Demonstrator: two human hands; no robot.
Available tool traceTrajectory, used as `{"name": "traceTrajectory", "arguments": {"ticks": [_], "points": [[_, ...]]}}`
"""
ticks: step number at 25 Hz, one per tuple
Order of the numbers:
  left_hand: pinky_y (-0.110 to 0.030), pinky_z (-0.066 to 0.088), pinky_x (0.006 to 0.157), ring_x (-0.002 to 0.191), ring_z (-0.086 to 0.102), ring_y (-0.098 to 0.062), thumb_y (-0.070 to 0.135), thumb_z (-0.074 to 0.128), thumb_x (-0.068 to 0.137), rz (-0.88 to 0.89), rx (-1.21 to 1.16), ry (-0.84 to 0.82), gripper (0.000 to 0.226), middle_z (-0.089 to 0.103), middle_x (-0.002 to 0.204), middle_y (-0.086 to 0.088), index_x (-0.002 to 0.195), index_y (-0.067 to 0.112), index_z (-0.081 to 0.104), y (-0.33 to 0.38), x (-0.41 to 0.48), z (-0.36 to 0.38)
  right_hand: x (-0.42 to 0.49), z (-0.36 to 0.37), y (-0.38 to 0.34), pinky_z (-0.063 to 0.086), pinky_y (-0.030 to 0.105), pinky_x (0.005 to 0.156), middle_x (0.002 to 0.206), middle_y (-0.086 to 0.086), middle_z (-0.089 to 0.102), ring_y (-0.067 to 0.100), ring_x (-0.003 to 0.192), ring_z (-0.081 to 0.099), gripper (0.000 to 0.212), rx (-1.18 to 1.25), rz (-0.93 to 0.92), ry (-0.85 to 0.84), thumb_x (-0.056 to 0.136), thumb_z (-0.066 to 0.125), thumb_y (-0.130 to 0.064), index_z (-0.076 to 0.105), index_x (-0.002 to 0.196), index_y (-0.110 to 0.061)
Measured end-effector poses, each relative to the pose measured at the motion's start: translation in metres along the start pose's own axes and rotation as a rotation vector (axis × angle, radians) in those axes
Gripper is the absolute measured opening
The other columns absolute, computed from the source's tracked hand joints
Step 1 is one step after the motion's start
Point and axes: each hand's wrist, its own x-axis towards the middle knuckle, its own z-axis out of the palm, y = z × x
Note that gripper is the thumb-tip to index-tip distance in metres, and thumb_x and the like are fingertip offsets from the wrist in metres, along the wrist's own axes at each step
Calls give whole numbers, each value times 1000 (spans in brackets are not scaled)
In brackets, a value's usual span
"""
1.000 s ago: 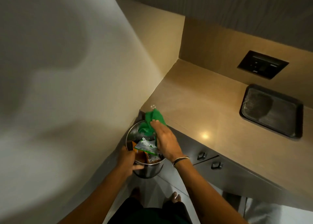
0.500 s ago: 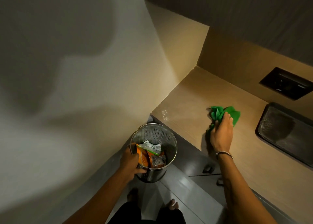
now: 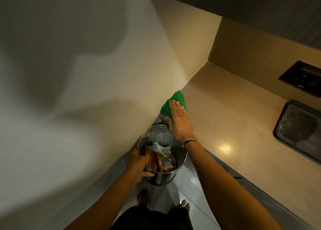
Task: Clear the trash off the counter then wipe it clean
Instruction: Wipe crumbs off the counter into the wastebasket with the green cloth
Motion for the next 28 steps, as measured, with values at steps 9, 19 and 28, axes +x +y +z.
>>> {"name": "traceTrajectory", "arguments": {"ticks": [9, 19, 28], "points": [[-39, 64, 46, 106, 73, -46, 14, 63, 102, 55, -6, 0, 39, 69, 132, -24, 141, 17, 58, -11, -2, 5, -79, -13, -29, 36, 45, 128, 160, 13, 51, 31, 151, 45, 70, 154, -172, -105, 91, 46, 14, 46, 156, -10], [-50, 68, 59, 105, 75, -46, 13, 63, 102, 74, 36, 1, 40, 71, 130, -21, 140, 24, 60, -32, -9, 26, -165, -105, 123, 29, 57, 130, 163, 18, 44, 37, 156, 35, 68, 136, 520, 535, 94, 56, 8, 41, 157, -9], [-44, 66, 51, 100, 76, -42, 13, 67, 100, 25, 12, 9, 35, 73, 122, -20, 134, 23, 63, -29, -10, 26, -130, -18, 21, 23, 57, 133, 166, 10, 41, 30, 160, 28, 73, 166, 271, 246, 93, 63, 9, 42, 158, -19]]}}
